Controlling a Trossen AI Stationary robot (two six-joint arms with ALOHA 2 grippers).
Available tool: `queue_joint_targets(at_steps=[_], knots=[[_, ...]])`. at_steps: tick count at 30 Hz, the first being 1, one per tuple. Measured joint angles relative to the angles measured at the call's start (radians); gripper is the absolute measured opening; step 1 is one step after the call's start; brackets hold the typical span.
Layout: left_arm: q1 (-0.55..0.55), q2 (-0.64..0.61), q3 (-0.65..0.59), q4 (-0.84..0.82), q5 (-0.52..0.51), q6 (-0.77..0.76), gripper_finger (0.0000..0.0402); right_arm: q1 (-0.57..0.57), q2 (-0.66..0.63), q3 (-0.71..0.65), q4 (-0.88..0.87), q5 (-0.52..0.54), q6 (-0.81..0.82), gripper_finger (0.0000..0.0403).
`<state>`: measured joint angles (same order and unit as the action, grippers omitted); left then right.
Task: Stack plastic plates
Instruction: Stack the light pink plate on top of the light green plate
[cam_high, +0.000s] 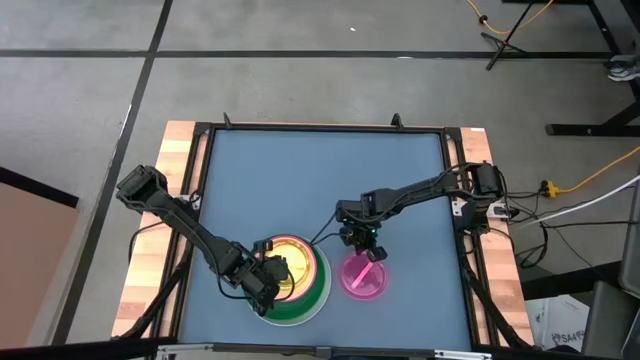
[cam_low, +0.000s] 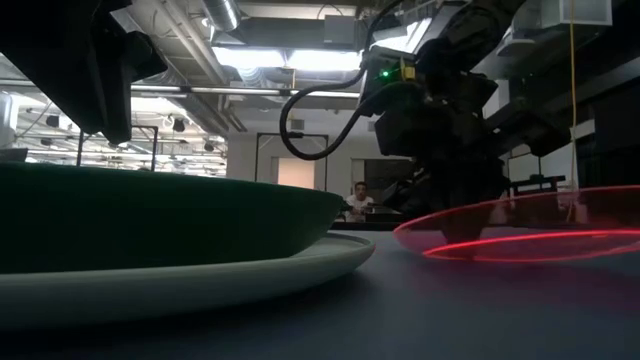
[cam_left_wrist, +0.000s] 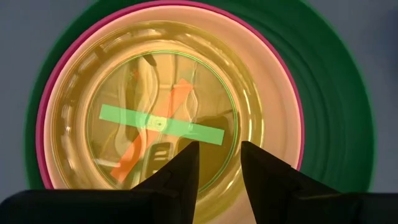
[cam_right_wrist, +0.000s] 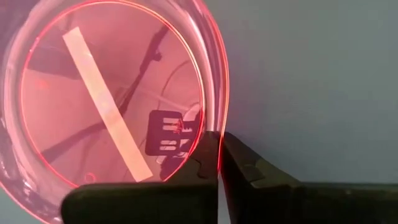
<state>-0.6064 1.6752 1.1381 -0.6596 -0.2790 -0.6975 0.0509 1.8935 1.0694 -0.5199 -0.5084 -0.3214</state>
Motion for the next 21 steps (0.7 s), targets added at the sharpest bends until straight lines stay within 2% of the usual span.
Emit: queue_joint_targets(at_steps=[7,21], knots=[[0.000,0.000,0.000,0.000,0.000,0.000,0.0111,0.003,0.006,0.064,-0.046,0.005,-0.035,0.0000],[-0.009,0.000,0.000,-0.036,0.025,0.000,0.0111,0.002,0.004,0.294,-0.290,0.007,-0.163,0.0000]])
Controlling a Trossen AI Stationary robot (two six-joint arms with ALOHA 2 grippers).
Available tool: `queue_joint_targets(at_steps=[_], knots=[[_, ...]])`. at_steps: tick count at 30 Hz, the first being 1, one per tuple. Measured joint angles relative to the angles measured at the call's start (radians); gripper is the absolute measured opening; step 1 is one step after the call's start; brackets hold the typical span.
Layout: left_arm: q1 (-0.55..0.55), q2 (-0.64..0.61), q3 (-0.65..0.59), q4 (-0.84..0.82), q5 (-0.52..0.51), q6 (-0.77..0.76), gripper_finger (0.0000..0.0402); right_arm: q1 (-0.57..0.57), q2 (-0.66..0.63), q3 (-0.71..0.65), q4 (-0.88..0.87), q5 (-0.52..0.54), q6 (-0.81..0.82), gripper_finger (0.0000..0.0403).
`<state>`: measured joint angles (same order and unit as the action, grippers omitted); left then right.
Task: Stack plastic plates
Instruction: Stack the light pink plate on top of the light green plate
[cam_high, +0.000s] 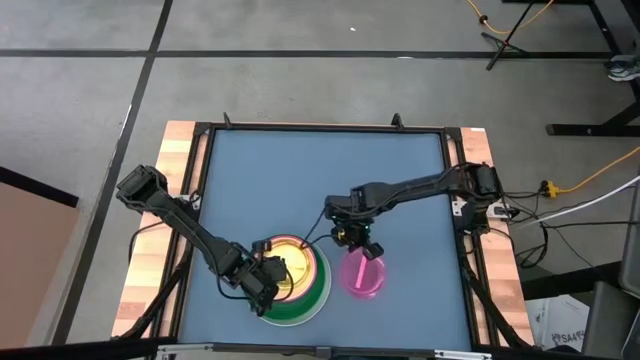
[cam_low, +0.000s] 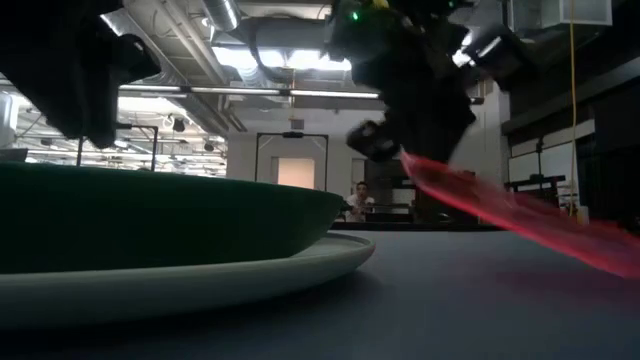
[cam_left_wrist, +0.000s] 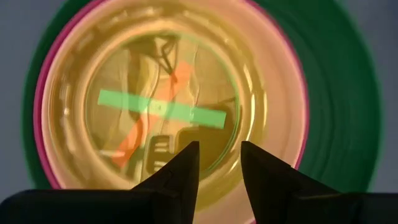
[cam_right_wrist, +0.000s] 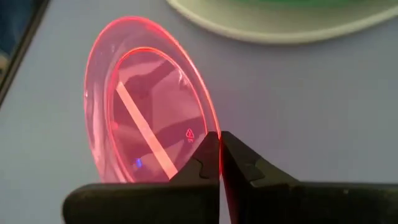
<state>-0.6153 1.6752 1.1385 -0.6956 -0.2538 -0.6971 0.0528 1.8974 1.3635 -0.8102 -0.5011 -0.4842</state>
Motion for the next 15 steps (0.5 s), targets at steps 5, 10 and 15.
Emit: queue_joint_targets(at_steps=[5,10,15], knots=[[-0.017,0.000,0.000,-0.049,0.003,0.000,0.0111,0.000,-0.002,0.091,-0.009,-0.005,-0.021,0.0000],[-0.042,0.000,0.000,-0.080,-0.024,0.000,0.0111,-0.001,-0.002,0.162,0.002,-0.005,-0.021,0.0000],[-0.063,-0.019,0.000,-0.102,-0.043,-0.035,0.0111,-0.001,-0.004,0.191,0.089,0.020,-0.017,0.0000]])
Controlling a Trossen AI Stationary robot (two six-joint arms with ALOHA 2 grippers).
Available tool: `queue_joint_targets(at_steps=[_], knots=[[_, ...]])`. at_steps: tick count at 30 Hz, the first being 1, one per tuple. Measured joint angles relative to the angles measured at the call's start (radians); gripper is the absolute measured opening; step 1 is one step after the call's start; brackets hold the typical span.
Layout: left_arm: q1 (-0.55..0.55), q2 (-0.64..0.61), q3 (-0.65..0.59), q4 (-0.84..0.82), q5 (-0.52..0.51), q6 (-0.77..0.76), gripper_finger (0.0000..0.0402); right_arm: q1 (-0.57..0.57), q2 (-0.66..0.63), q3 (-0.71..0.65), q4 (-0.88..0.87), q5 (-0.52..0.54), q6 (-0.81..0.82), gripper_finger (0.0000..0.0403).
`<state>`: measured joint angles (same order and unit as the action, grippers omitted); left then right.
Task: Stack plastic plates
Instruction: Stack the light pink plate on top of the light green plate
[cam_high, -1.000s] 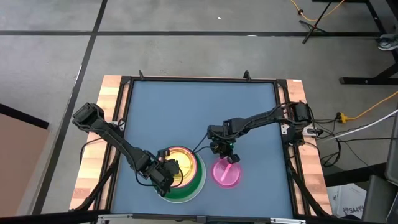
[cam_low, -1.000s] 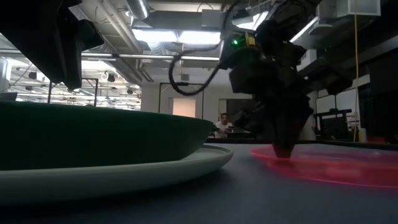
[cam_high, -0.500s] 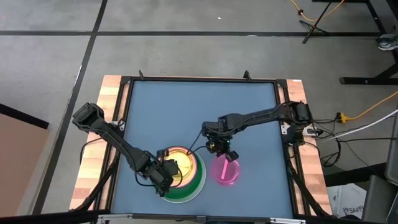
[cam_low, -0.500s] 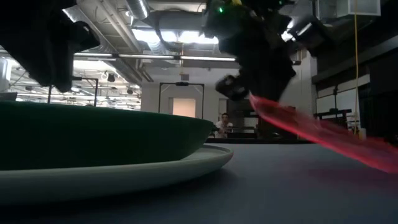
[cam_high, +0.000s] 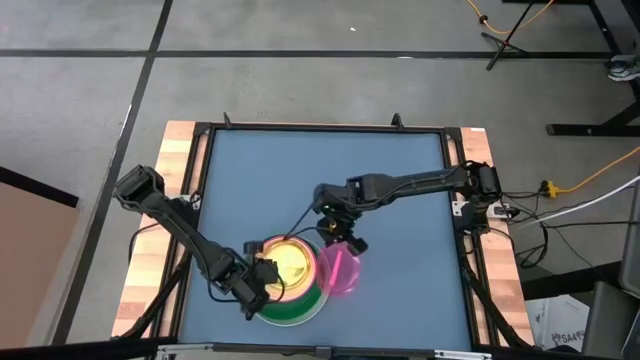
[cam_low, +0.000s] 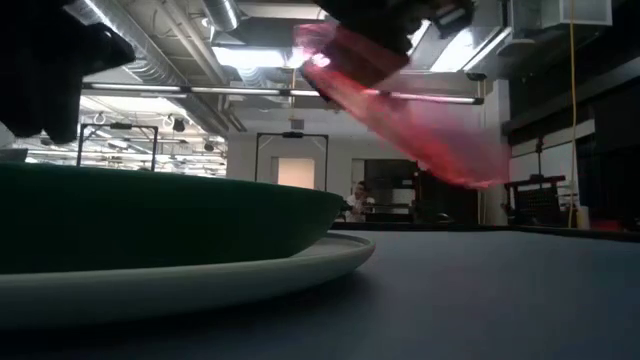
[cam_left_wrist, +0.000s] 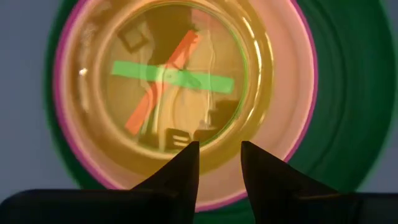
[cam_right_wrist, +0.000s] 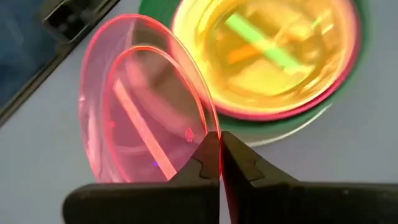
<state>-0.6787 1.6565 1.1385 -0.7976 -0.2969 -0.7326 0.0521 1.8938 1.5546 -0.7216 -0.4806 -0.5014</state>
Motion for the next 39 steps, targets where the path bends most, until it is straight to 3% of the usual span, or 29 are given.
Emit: queue_joint_targets(at_steps=[9,16,27,39], knots=[[-0.071,-0.108,0.000,-0.109,-0.043,-0.154,0.0111,0.000,0.005,0.001,0.243,0.073,0.069,0.0000],[-0.091,-0.155,0.000,-0.114,-0.077,-0.159,0.0111,0.000,0.005,0.001,0.390,0.141,0.090,0.0000],[-0.091,-0.161,0.000,-0.135,-0.081,-0.156,0.0111,0.000,0.024,0.002,0.521,0.185,0.090,0.0000],[-0.094,-0.161,0.000,-0.154,-0.072,-0.158,0.0111,0.000,0.157,0.001,0.563,0.166,0.107,0.0000]])
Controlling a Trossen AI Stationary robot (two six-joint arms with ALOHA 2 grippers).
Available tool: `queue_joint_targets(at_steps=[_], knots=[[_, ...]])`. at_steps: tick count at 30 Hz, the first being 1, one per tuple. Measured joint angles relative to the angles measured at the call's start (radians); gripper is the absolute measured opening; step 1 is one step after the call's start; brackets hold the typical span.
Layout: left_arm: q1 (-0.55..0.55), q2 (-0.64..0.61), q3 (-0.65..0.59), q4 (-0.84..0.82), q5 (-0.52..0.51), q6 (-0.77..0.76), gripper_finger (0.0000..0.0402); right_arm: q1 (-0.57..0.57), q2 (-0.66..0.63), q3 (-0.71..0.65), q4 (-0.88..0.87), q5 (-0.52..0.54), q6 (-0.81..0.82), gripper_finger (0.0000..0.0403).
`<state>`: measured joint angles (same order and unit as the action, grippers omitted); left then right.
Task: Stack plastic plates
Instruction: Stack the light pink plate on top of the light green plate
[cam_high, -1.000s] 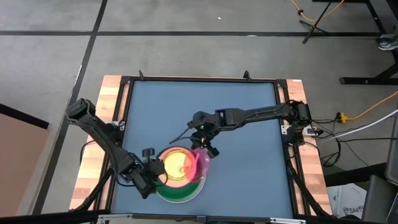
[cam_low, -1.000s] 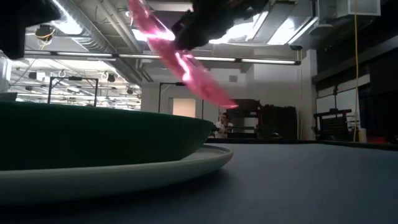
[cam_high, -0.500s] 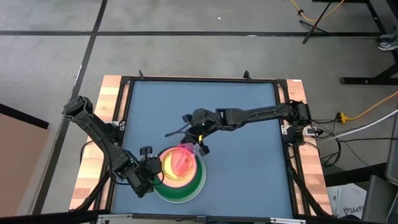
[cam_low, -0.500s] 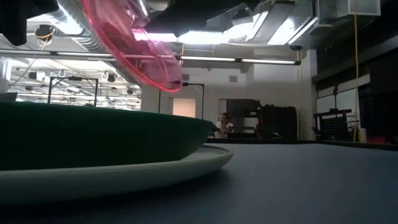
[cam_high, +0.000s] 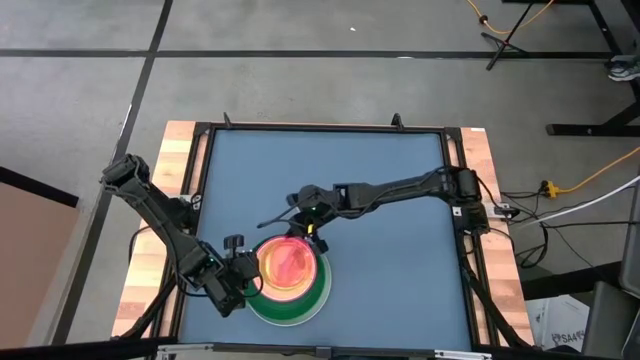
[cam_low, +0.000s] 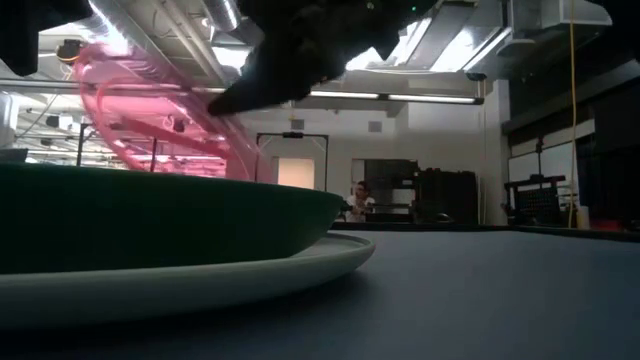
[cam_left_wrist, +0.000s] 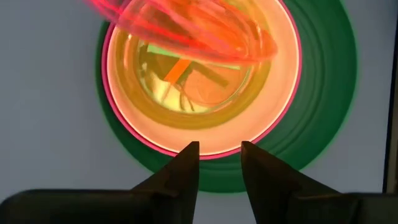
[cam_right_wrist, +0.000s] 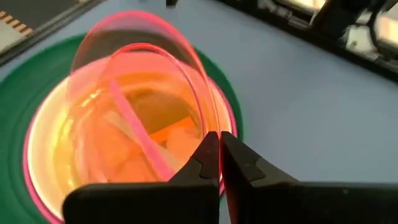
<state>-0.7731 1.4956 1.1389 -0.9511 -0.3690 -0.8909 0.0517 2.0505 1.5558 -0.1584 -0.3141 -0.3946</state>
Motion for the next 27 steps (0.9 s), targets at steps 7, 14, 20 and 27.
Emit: queue_joint_targets(at_steps=[7,14,20,27], knots=[[0.000,0.000,0.000,0.000,0.001,0.000,0.0111,0.000,0.026,0.000,0.004,0.000,0.001,0.0000],[0.000,0.000,0.000,0.000,0.000,0.000,0.0111,0.000,0.026,0.000,0.001,0.000,0.001,0.0000],[0.000,0.000,0.000,0.000,-0.004,0.001,0.0111,0.007,0.026,0.000,-0.009,0.001,-0.002,0.0000],[0.000,0.000,0.000,0.000,-0.007,0.002,0.0111,0.008,0.026,0.000,-0.009,0.008,-0.003,0.0001]])
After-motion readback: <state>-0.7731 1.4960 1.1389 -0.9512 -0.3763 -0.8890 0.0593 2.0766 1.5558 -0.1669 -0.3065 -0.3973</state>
